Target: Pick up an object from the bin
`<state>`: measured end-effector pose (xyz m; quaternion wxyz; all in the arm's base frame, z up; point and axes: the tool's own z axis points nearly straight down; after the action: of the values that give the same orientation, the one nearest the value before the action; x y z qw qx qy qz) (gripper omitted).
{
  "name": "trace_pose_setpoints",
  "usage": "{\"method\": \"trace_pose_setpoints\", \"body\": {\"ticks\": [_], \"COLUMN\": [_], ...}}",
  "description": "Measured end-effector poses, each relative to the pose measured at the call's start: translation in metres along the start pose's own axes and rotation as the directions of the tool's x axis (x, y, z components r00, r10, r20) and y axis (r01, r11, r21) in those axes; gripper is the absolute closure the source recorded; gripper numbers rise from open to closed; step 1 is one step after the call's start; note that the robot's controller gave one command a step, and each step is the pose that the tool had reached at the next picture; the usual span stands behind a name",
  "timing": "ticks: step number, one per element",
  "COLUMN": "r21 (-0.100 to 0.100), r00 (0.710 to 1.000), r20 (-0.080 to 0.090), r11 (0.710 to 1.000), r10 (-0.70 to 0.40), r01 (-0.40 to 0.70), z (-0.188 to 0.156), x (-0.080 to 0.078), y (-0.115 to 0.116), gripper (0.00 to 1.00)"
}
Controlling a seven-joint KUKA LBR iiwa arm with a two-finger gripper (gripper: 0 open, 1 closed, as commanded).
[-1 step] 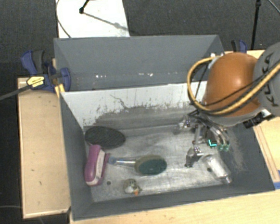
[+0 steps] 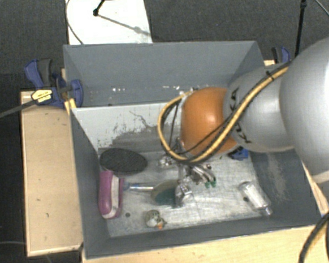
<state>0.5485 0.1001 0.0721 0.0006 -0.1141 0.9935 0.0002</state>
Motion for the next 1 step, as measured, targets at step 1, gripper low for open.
{"method": "trace_pose_setpoints", "body": {"ticks": [1], "r21": [-0.003], "r00": [1.000], "r20": [0.006], "r11": [1.000], "r10": [0.027], "r01": [-0.027], "z": [-0.0303], "x": [-0.0028], "y": [0.0479], "gripper": [0.00]}}
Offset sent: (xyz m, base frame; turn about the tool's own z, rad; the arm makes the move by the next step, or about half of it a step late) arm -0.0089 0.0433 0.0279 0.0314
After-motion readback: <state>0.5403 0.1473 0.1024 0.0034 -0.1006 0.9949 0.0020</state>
